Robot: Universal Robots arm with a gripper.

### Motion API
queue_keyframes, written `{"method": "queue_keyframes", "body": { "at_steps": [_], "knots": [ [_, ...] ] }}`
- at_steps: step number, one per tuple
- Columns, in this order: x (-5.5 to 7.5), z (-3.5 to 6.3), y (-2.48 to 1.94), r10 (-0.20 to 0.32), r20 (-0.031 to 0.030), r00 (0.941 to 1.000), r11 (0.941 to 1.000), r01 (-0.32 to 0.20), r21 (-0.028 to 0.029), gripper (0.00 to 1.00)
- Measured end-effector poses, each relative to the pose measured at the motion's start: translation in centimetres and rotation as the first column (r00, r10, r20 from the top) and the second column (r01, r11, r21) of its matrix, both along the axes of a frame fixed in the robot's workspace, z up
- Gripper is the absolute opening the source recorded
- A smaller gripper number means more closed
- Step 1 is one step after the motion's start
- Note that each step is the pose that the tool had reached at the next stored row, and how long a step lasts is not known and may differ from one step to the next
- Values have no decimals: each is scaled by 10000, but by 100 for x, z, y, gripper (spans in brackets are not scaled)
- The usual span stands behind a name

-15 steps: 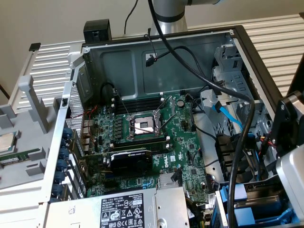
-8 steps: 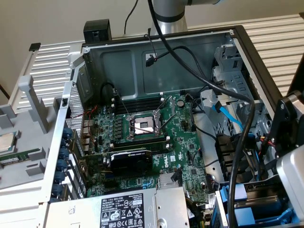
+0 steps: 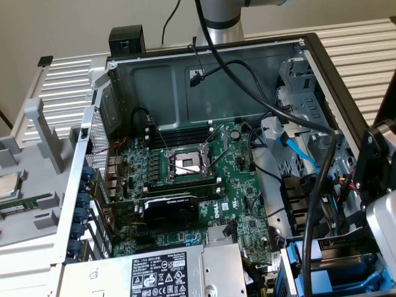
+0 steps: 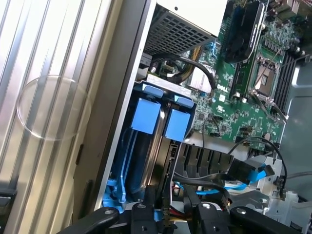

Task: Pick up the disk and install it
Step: 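Insert the first disk wire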

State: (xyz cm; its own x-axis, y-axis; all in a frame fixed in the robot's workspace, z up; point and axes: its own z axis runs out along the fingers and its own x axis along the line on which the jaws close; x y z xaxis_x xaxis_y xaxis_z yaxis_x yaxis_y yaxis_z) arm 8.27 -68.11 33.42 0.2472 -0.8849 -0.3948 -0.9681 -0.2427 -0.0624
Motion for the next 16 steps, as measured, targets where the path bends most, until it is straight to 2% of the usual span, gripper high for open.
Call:
{"method": "queue_keyframes", "body": {
  "at_steps": [1, 2, 3, 5, 7, 9, 13, 16],
  "knots": [
    [5, -1, 0, 0, -42, 10000, 10000, 0, 1, 38],
    [9, -2, 0, 0, -83, 10000, 10000, 0, 3, 30],
    [15, -2, 0, 0, -129, 9999, 10000, 0, 2, 30],
    [41, -4, -1, 0, -266, 9996, 10000, 0, 1, 30],
    [59, -4, 0, 0, -355, 9994, 10000, 0, 1, 30],
    [70, -7, 0, 3, -407, 9992, 10000, -3, 4, 30],
    [77, -11, 0, 3, -467, 9989, 10000, -3, 1, 30],
    [79, -11, 0, 2, -477, 9989, 10000, -2, 2, 30]
  ]
}}
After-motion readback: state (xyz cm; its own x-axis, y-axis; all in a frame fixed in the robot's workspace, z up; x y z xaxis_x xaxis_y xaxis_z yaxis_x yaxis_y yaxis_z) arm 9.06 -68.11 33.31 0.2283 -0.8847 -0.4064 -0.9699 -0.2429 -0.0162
